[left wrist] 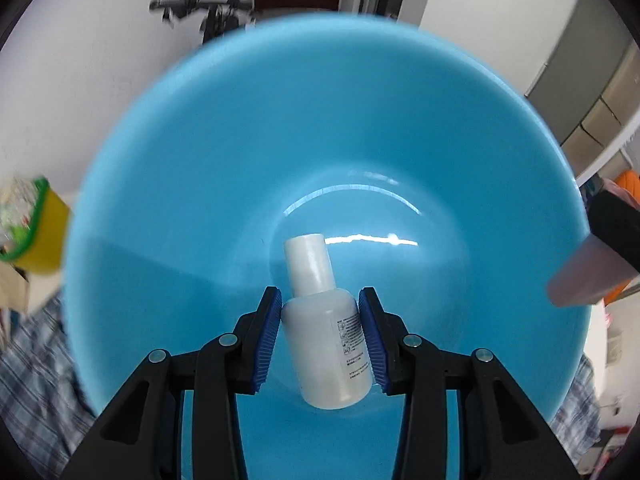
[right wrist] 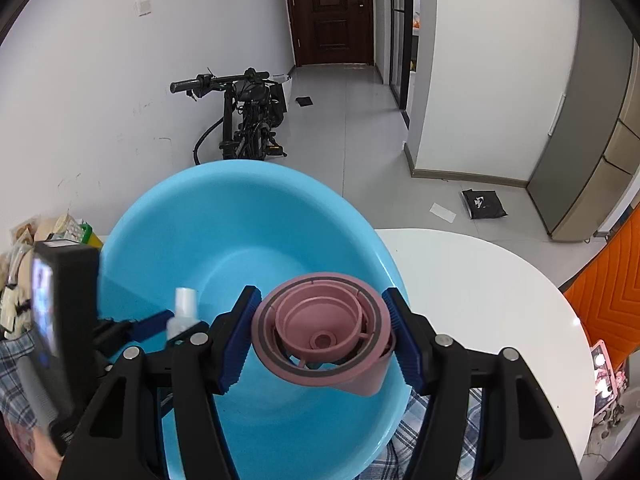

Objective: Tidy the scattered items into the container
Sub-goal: 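Lower the white bottle into the blue basin while the right tool holds the pink cups above it, then open the left gripper to drop the bottle while the right gripper releases the pink cups into the basin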

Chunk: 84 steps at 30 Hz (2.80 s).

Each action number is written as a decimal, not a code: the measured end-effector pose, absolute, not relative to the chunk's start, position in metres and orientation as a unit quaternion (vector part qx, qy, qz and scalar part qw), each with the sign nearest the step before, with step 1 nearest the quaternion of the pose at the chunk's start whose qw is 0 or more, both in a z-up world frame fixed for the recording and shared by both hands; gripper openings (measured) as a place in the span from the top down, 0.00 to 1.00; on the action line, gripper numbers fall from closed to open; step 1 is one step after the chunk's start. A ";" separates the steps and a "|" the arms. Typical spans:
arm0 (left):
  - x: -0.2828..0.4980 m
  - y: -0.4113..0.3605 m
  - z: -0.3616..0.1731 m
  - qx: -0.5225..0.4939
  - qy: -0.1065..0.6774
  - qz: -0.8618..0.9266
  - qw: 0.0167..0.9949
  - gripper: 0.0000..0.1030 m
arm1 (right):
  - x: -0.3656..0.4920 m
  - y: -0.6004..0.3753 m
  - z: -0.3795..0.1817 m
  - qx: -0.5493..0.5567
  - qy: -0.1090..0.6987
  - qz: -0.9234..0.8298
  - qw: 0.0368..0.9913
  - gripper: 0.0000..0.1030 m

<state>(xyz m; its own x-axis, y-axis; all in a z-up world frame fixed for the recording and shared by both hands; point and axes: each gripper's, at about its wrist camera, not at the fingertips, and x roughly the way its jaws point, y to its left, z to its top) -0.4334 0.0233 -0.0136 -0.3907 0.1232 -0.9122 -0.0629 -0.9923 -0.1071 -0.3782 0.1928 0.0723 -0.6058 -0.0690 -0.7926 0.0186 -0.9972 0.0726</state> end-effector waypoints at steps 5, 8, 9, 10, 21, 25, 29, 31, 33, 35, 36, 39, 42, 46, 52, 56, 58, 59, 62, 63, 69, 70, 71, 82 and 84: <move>-0.434 0.035 -0.033 -0.573 -0.027 0.817 0.061 0.59 | -0.379 0.192 0.072 0.442 -0.021 -0.896 0.026 0.41; -0.433 0.042 -0.044 -0.584 -0.019 0.809 0.065 0.59 | -0.379 0.192 0.070 0.442 -0.022 -0.896 0.026 0.41; -0.433 0.045 -0.046 -0.586 -0.012 0.808 0.063 0.59 | -0.379 0.193 0.069 0.442 -0.021 -0.896 0.025 0.41; -0.432 0.047 -0.049 -0.588 -0.005 0.806 0.063 0.59 | -0.380 0.192 0.067 0.443 -0.020 -0.896 0.025 0.41; -0.428 0.045 -0.049 -0.588 0.008 0.808 0.042 0.44 | -0.378 0.197 0.065 0.443 -0.024 -0.896 0.018 0.41; -0.425 0.030 -0.030 -0.573 0.012 0.818 0.048 0.44 | -0.377 0.196 0.068 0.441 -0.030 -0.897 0.020 0.41; -0.418 0.010 0.004 -0.551 0.010 0.833 0.038 0.44 | -0.377 0.189 0.071 0.440 -0.031 -0.897 0.024 0.41; -0.415 -0.008 0.021 -0.544 -0.006 0.839 0.034 0.44 | -0.377 0.182 0.071 0.440 -0.035 -0.897 0.030 0.41; -0.411 -0.023 0.038 -0.532 -0.008 0.846 0.027 0.44 | -0.377 0.174 0.071 0.441 -0.034 -0.896 0.033 0.41; -0.412 -0.034 0.052 -0.523 -0.008 0.852 0.018 0.44 | -0.378 0.164 0.071 0.442 -0.027 -0.896 0.036 0.41; -0.412 -0.040 0.058 -0.522 -0.013 0.853 0.012 0.44 | -0.377 0.159 0.072 0.441 -0.024 -0.897 0.039 0.41; -0.403 -0.069 0.084 -0.510 -0.039 0.859 0.010 0.44 | -0.376 0.146 0.070 0.443 -0.021 -0.895 0.045 0.41; -0.396 -0.076 0.086 -0.505 -0.042 0.862 0.004 0.44 | -0.378 0.135 0.062 0.451 -0.020 -0.891 0.045 0.41; -0.395 -0.075 0.087 -0.504 -0.036 0.863 0.009 0.44 | -0.381 0.127 0.042 0.468 -0.013 -0.883 0.038 0.41; -0.398 -0.069 0.070 -0.513 -0.036 0.858 0.021 0.44 | -0.386 0.122 0.004 0.504 -0.010 -0.863 0.024 0.41; -0.404 -0.061 0.055 -0.520 -0.028 0.854 0.020 0.44 | -0.389 0.126 -0.009 0.521 -0.014 -0.853 0.021 0.41; -0.407 -0.058 0.048 -0.523 -0.025 0.852 0.019 0.44 | -0.390 0.128 -0.013 0.528 -0.014 -0.849 0.019 0.41; -0.408 -0.057 0.046 -0.521 -0.021 0.853 0.015 0.43 | -0.390 0.129 -0.014 0.528 -0.012 -0.849 0.017 0.41; -0.410 -0.054 0.045 -0.518 -0.018 0.855 0.018 0.43 | -0.389 0.128 -0.018 0.528 -0.008 -0.849 0.018 0.41; -0.410 -0.053 0.045 -0.517 -0.020 0.856 0.022 0.43 | -0.388 0.129 -0.020 0.528 -0.010 -0.849 0.018 0.41; -0.411 -0.045 0.049 -0.513 -0.024 0.857 0.033 0.43 | -0.385 0.128 -0.023 0.528 -0.018 -0.849 0.026 0.40; -0.411 -0.042 0.048 -0.512 -0.020 0.858 0.033 0.43 | -0.383 0.127 -0.022 0.526 -0.015 -0.850 0.027 0.40; -0.411 -0.039 0.048 -0.512 -0.017 0.858 0.032 0.43 | -0.382 0.126 -0.020 0.525 -0.012 -0.851 0.027 0.40; -0.406 -0.030 0.049 -0.512 -0.014 0.858 0.032 0.43 | -0.361 0.133 0.001 0.507 -0.013 -0.861 0.033 0.24; -0.403 -0.029 0.053 -0.509 -0.013 0.860 0.033 0.43 | -0.356 0.132 0.005 0.502 -0.011 -0.864 0.029 0.21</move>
